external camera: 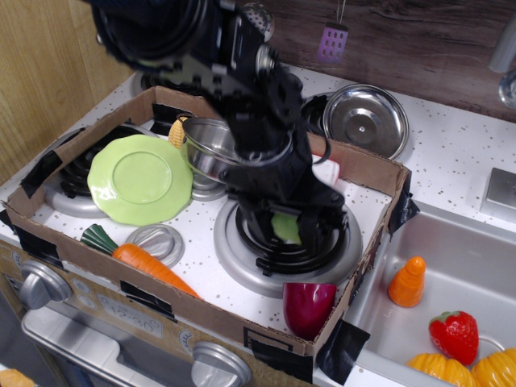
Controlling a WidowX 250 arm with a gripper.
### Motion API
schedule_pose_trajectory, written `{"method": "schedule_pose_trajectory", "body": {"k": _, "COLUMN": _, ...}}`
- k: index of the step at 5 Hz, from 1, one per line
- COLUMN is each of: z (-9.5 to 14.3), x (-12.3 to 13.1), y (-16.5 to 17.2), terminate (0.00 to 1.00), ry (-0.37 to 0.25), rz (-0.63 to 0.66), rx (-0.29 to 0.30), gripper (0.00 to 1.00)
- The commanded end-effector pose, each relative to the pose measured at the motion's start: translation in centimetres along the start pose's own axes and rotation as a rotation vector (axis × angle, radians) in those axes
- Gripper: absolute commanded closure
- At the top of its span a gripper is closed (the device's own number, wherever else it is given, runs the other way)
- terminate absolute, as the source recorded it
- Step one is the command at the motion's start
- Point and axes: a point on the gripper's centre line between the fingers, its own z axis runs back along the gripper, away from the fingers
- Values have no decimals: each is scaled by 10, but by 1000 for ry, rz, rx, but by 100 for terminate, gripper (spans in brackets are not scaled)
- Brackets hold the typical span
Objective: Put broccoli in pot
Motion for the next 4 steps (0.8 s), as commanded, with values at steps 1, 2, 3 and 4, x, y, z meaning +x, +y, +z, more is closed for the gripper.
{"method": "schedule_pose_trajectory", "body": {"k": 1, "z": 61, "x": 28, "y": -6, "terminate": 0, "ry": -96, "rz": -29, "rx": 66, "gripper": 100}}
{"method": "schedule_pose_trajectory", "body": {"k": 2, "z": 75, "x": 39, "y": 8, "terminate": 0, "ry": -148, "rz": -74, "rx": 104, "gripper": 100}}
{"method": "schedule_pose_trajectory", "body": {"k": 3, "z": 85, "x": 57, "y": 32, "terminate": 0, "ry": -166, "rz": -151, "rx": 118, "gripper": 100}}
{"method": "schedule_pose_trajectory", "body": {"k": 4, "z": 85, "x": 78, "y": 58, "terminate": 0, "ry": -147, "rz": -214, "rx": 101, "gripper": 100}}
